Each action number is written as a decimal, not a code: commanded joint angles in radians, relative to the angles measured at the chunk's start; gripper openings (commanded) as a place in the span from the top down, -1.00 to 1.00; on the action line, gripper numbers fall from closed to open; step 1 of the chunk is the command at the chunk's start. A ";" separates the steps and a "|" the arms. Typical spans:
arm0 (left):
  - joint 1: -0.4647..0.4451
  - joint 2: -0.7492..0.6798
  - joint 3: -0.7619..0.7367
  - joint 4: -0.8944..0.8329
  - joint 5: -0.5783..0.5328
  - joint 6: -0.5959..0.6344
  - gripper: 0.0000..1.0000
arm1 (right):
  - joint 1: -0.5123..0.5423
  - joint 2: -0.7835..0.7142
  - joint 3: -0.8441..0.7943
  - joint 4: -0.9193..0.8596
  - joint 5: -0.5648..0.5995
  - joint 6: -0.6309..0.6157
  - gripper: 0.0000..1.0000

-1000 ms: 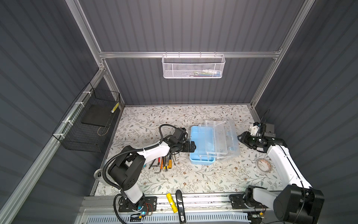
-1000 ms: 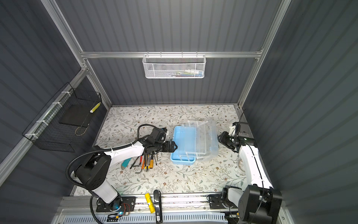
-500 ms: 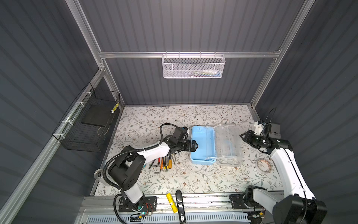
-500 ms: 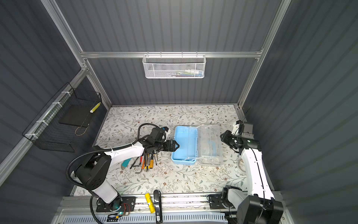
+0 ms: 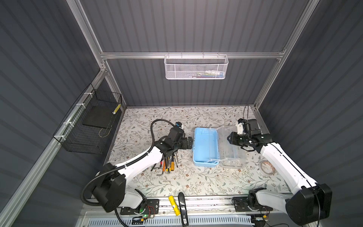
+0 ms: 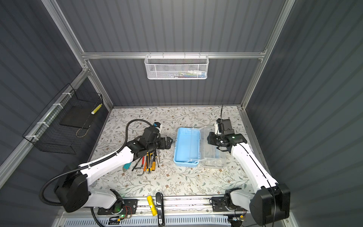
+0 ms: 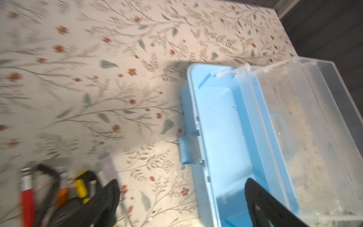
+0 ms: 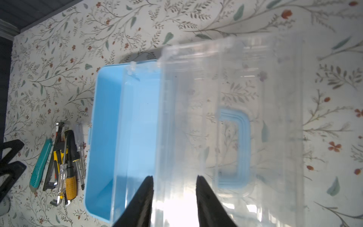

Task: Pack the tool kit
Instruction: 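Release the lid and move the right gripper over the tools while the left draws back, then lower the right gripper onto the clear-handled screwdriver and close on it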

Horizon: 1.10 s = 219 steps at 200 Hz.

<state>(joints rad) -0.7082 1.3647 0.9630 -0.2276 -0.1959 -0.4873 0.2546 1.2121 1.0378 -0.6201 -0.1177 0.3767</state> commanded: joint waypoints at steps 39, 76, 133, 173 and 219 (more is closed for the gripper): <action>0.269 -0.285 -0.183 -0.211 -0.205 -0.035 -0.99 | 0.374 0.228 0.215 0.021 0.115 -0.035 0.20; 0.326 -0.385 -0.226 -0.270 -0.237 -0.033 -0.99 | 0.548 0.450 0.363 0.029 0.143 -0.081 0.22; 0.329 -0.465 -0.366 -0.219 -0.286 0.015 -0.99 | 0.683 0.721 0.500 0.070 0.056 -0.053 0.22; 0.332 -0.507 -0.373 -0.236 -0.304 0.039 -0.99 | 0.704 0.810 0.512 0.073 0.042 -0.035 0.21; 0.332 -0.513 -0.374 -0.249 -0.301 0.028 -0.99 | 0.711 0.894 0.554 0.088 0.058 -0.032 0.21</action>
<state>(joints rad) -0.3824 0.8536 0.5934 -0.4591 -0.4801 -0.4706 0.9585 2.0640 1.5467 -0.5419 -0.0715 0.3363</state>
